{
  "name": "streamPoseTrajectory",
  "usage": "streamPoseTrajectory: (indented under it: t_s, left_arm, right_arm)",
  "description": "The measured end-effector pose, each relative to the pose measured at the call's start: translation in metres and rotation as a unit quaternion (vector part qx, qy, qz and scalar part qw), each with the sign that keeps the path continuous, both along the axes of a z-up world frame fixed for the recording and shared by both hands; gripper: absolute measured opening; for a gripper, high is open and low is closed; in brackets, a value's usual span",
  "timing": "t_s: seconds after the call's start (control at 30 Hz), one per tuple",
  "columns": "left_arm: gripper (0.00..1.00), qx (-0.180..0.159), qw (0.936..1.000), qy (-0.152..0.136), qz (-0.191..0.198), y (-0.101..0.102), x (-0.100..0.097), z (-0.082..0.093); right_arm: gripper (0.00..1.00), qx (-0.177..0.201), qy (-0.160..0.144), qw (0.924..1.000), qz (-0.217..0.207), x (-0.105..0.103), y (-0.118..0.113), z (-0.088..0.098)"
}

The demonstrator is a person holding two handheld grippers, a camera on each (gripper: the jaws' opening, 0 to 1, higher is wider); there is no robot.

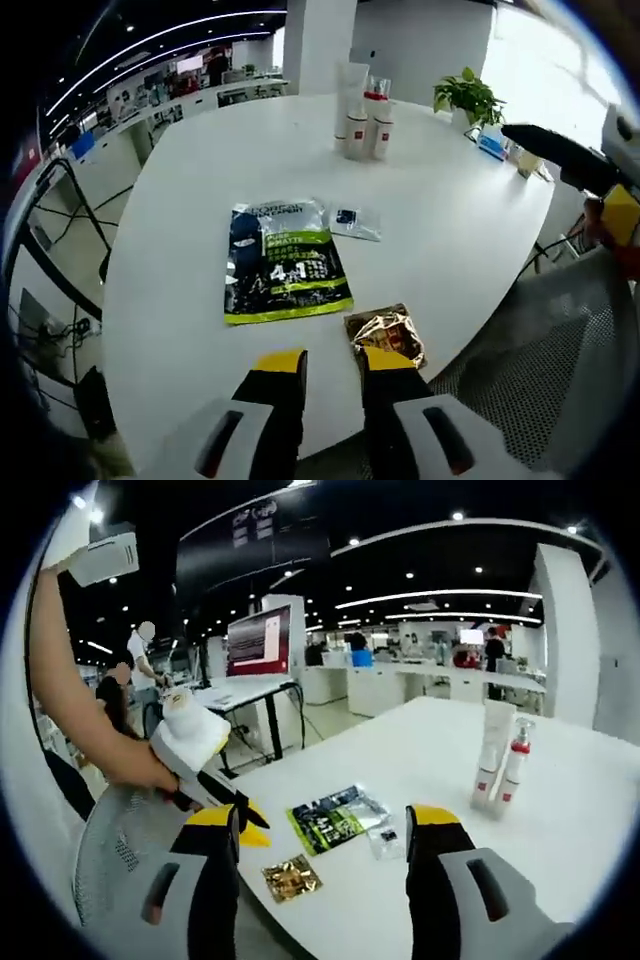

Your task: Arrange the skincare products in the storage area until every visible bottle or jar stands upright without overlapping.

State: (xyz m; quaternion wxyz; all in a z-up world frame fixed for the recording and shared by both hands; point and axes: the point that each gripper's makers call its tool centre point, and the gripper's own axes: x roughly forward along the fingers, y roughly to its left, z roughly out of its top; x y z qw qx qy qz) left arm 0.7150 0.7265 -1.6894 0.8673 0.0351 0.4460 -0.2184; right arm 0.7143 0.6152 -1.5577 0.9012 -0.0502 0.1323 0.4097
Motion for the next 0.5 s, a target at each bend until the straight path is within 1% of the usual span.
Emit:
streamPoseTrajectory:
  t_s: [0.03, 0.07, 0.1, 0.13, 0.17, 0.27, 0.37, 0.43, 0.5]
  left_arm:
    - [0.22, 0.001, 1.0, -0.007, 0.006, 0.001, 0.003, 0.002]
    - [0.22, 0.004, 0.9997, -0.023, 0.009, 0.002, 0.007, 0.004]
    - [0.23, 0.009, 0.9993, -0.035, 0.012, 0.003, 0.011, 0.006]
    - [0.24, 0.012, 0.9991, -0.037, 0.017, 0.005, 0.013, 0.006]
    - [0.26, 0.015, 0.9989, -0.037, 0.023, 0.007, 0.014, 0.007]
    - [0.31, 0.017, 0.997, -0.067, 0.037, 0.012, 0.026, 0.017]
    - [0.4, 0.022, 0.9965, -0.07, 0.041, 0.017, 0.033, 0.018]
    - [0.46, 0.035, 0.9957, -0.074, 0.043, 0.024, 0.042, 0.016]
    - [0.5, 0.039, 0.9951, -0.077, 0.049, 0.029, 0.048, 0.016]
  right_arm:
    - [0.63, -0.025, -0.007, 0.9996, 0.007, -0.004, 0.0, -0.005]
    - [0.61, -0.04, -0.012, 0.999, 0.012, -0.006, 0.001, -0.007]
    - [0.59, -0.053, -0.027, 0.998, 0.02, -0.008, 0.003, -0.007]
    - [0.58, -0.053, -0.037, 0.9976, 0.025, -0.009, 0.006, -0.005]
    - [0.58, -0.048, -0.037, 0.9978, 0.027, -0.01, 0.007, -0.004]
    - [0.58, -0.041, -0.024, 0.9986, 0.023, -0.006, 0.004, -0.005]
    - [0.58, -0.036, -0.016, 0.999, 0.019, -0.004, 0.003, -0.005]
    - [0.58, -0.035, -0.021, 0.9989, 0.021, -0.005, 0.004, -0.003]
    - [0.57, -0.042, -0.028, 0.9984, 0.024, -0.006, 0.004, -0.003]
